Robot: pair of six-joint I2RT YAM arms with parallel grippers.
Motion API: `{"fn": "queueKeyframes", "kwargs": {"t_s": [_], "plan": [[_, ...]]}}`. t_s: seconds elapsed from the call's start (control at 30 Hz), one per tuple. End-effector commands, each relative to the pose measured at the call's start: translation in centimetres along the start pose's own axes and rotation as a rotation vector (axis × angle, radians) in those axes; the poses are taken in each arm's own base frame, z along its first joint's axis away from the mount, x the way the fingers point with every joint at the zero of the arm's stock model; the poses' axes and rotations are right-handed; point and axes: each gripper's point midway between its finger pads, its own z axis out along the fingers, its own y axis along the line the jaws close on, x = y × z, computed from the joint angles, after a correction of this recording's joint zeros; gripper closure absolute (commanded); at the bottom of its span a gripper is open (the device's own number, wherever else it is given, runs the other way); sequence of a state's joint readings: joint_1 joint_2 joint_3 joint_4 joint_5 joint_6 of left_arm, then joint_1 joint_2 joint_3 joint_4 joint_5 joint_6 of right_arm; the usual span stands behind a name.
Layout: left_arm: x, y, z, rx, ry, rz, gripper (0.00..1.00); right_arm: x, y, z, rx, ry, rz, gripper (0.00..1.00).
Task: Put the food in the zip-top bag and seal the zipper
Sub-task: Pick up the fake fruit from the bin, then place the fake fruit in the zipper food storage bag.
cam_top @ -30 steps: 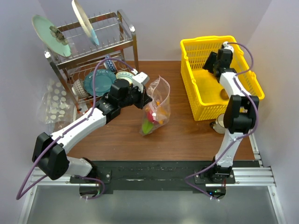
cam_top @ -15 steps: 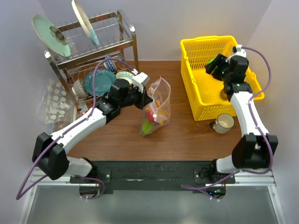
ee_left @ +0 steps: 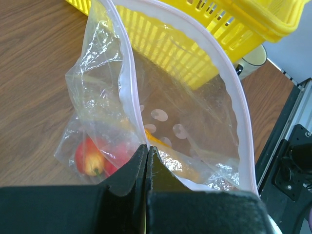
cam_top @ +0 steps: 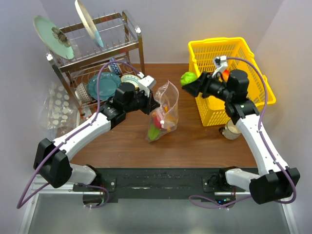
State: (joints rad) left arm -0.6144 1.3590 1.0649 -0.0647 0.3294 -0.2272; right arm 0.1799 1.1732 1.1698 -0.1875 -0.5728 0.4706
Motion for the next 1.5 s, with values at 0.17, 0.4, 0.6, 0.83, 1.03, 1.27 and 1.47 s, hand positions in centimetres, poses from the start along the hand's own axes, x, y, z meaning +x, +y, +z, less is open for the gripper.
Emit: {"fn": "queueKeyframes", "kwargs": {"t_s": [0.17,0.4,0.6,0.83,1.03,1.27,1.47], "plan": [[-4.3,-2.8,-2.1,0.102,-0.149,0.028,1.00,3.9,7.5,-0.1,-0.230,0.133,-0.068,0.43],[-5.0,-3.7,-3.2,0.133,-0.184,0.039,1.00,6.5,7.8,1.7,-0.179,0.225,-0.112,0.44],[-5.4,-4.0,-3.7,0.137,-0.202,0.042,1.00,7.2,5.9,2.3,-0.067,0.236,-0.106,0.44],[-5.5,-3.7,-3.8,0.116,-0.207,0.028,1.00,7.9,4.5,2.1,-0.001,0.275,-0.128,0.35],[-5.4,-3.7,-3.7,0.117,-0.205,0.026,1.00,8.1,4.2,2.0,0.022,0.291,-0.129,0.04],[-5.2,-3.3,-3.4,0.100,-0.196,0.020,1.00,6.0,4.5,-0.3,0.084,0.236,-0.160,0.09],[-5.1,-3.1,-3.3,0.092,-0.189,0.017,1.00,5.1,3.3,-2.1,0.197,0.210,-0.178,0.27]]}}
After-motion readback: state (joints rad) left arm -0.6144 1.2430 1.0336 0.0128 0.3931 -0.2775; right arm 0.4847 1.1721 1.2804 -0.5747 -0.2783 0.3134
